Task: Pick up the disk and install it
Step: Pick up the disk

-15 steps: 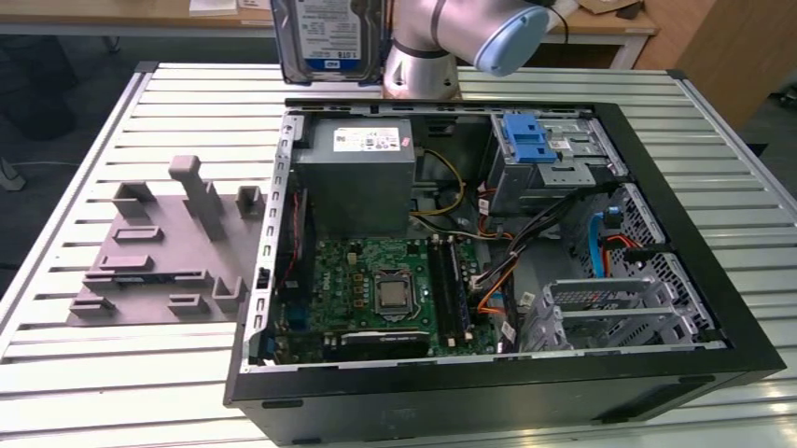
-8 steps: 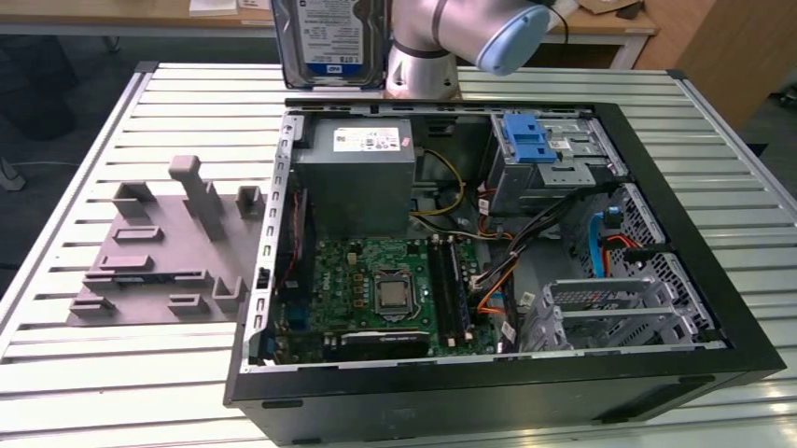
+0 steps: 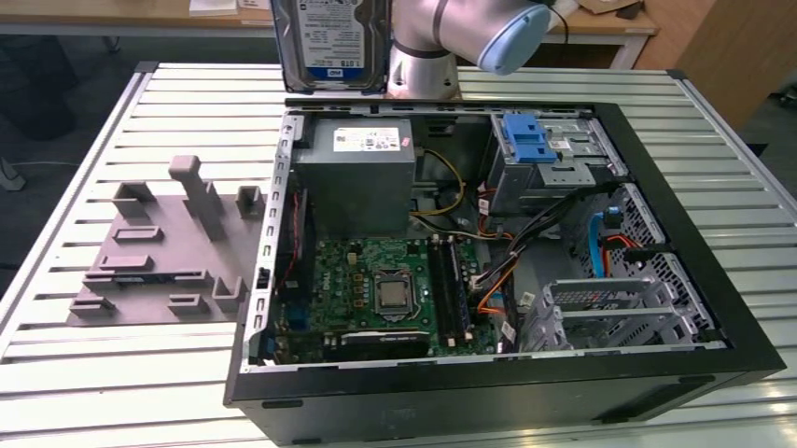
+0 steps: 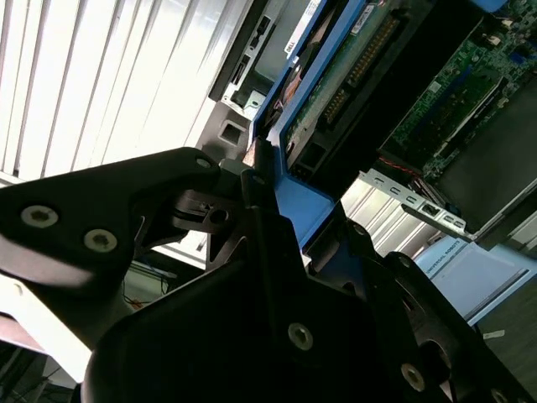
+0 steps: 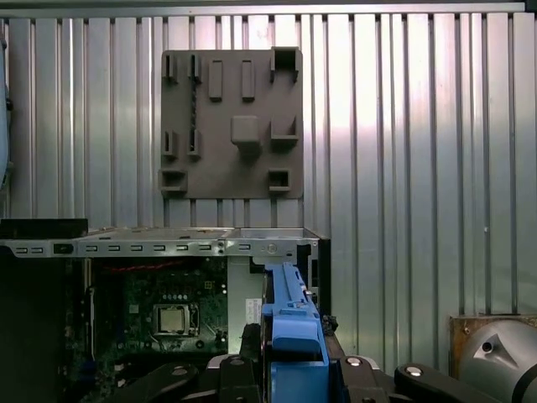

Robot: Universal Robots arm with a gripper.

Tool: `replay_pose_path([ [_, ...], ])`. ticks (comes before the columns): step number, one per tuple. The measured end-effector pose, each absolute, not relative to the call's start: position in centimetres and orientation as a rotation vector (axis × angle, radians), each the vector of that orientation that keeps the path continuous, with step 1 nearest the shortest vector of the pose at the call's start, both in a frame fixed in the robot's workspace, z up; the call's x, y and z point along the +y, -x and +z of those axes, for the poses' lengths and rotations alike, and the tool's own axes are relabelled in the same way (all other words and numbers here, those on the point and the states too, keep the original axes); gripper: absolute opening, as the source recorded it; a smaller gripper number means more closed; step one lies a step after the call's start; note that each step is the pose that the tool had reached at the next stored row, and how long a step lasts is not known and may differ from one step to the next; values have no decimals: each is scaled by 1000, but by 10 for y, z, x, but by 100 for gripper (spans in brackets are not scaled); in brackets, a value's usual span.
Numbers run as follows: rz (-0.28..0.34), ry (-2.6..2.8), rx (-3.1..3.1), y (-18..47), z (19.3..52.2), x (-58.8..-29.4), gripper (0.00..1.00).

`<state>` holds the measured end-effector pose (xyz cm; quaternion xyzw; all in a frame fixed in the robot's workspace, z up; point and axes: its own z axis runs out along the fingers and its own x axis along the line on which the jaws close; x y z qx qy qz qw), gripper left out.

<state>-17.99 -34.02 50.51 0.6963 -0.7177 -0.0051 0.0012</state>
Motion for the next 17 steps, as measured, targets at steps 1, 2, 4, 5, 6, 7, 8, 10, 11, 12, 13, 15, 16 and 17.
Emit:
replay_pose_path([
  [1,-16,-2186,-2253,180,505,-340,36],
  [2,-16,-2186,-2253,180,505,-340,36],
  [4,-16,-2186,-2253,180,505,-340,36],
  [5,-16,-2186,-2253,180,505,-340,36],
  [6,-16,-2186,-2253,179,505,-340,36],
  [7,-16,-2186,-2253,177,505,-340,36],
  [8,-16,-2186,-2253,175,505,-340,36],
  [10,-16,-2186,-2253,171,505,-340,36],
  [11,-16,-2186,-2253,169,505,-340,36],
  [12,-16,-2186,-2253,167,505,-340,36],
  [13,-16,-2186,-2253,167,505,-340,36],
  [15,-16,-2186,-2253,166,505,-341,36],
  [16,-16,-2186,-2253,166,505,-342,36],
  [17,-16,-2186,-2253,166,505,-343,36],
])
